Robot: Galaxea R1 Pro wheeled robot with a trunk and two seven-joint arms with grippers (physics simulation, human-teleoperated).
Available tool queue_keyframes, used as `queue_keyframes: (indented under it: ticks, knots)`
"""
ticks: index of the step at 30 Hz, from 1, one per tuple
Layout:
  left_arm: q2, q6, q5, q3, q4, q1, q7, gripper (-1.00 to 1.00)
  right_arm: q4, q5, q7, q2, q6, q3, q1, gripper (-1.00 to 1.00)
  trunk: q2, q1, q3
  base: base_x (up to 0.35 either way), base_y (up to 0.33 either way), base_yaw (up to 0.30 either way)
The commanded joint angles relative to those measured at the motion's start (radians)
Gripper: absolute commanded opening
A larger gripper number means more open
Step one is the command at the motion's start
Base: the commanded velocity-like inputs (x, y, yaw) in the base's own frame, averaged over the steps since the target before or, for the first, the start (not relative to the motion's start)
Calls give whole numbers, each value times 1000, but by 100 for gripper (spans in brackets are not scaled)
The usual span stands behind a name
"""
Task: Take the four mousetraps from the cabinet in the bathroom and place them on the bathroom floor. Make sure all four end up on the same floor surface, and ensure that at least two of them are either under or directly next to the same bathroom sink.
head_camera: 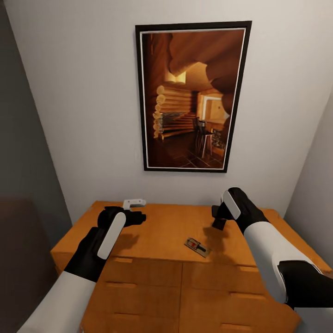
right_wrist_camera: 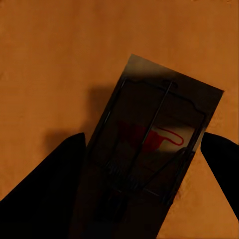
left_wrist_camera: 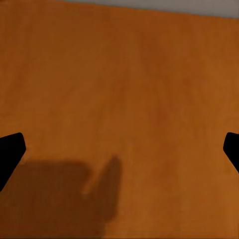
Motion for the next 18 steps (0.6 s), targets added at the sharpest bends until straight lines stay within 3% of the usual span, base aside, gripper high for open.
queue_keyframes:
  ticks: [1,6,18]
  knots:
    - [0,2,10,-1,0,-1,10,100,-1,-11,-8,-1,3,4,0,-100,-1,0,-1,0,0,266]
    - [-1,2,10,-1,0,-1,10,100,-1,-11,-8,0,3,4,0,-100,-1,0,-1,0,-36,225]
    - [-2,2,10,-1,1,-1,10,100,-1,-11,-8,0,3,4,0,-100,-1,0,-1,0,-260,18]
